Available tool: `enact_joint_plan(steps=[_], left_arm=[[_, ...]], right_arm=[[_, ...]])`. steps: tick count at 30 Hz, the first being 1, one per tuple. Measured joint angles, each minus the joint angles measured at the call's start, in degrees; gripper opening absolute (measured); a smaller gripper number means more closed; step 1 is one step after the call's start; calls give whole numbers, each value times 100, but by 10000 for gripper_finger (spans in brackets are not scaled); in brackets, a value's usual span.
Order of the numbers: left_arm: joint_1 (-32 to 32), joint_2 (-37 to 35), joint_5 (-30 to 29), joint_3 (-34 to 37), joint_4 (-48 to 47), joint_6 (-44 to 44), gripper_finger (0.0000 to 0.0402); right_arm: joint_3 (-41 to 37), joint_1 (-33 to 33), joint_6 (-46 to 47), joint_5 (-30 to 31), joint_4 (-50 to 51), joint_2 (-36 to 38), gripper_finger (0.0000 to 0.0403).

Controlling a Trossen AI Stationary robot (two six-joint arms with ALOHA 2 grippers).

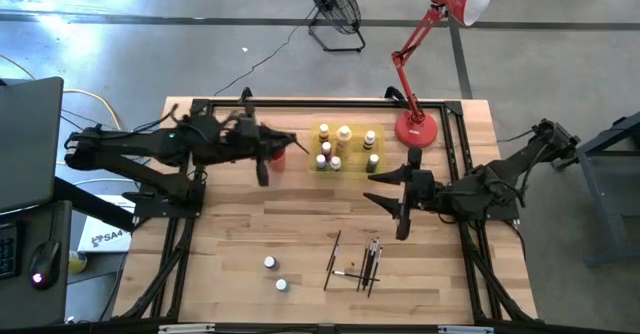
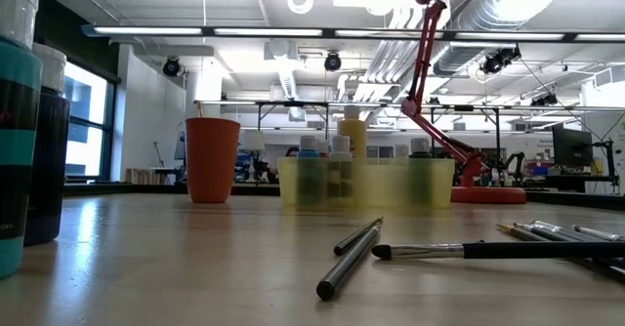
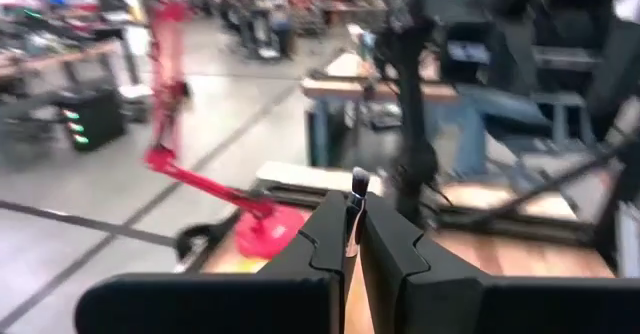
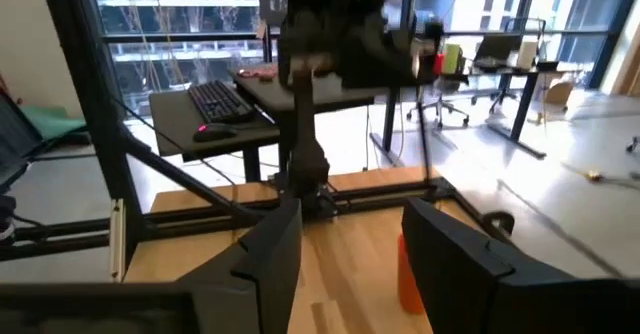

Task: Pick & Place Paint Supplies
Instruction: Put the silver paintbrush into the orange cup

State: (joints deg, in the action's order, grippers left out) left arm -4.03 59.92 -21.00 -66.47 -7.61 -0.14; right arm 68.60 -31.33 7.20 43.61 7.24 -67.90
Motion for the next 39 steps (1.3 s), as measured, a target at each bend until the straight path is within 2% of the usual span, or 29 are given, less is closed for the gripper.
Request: enact_joint_plan(steps=[4, 11, 19, 25, 28, 33, 39], left_arm=[[0, -625, -537, 540, -125, -69, 7], [-1, -1883, -1147, 1863, -297, -721, 7], [2, -2790, -1981, 3211, -197, -1454, 7], [2, -2910, -2412, 3931, 527, -1638, 7], [2, -2848, -2652, 4135, 597, -1759, 7], [16, -2680, -2693, 4359, 625, -1983, 7], [368, -2446, -2702, 4485, 628, -2485, 7]], right_arm=[[0, 2, 331, 1, 231, 0, 153], [0, 9, 505, -1, 337, 0, 145], [0, 36, 518, -1, 335, 0, 145], [0, 35, 522, -1, 335, 0, 142], [2, 35, 522, -1, 335, 0, 142], [2, 35, 522, -1, 335, 0, 138], [2, 35, 522, -1, 332, 0, 136]])
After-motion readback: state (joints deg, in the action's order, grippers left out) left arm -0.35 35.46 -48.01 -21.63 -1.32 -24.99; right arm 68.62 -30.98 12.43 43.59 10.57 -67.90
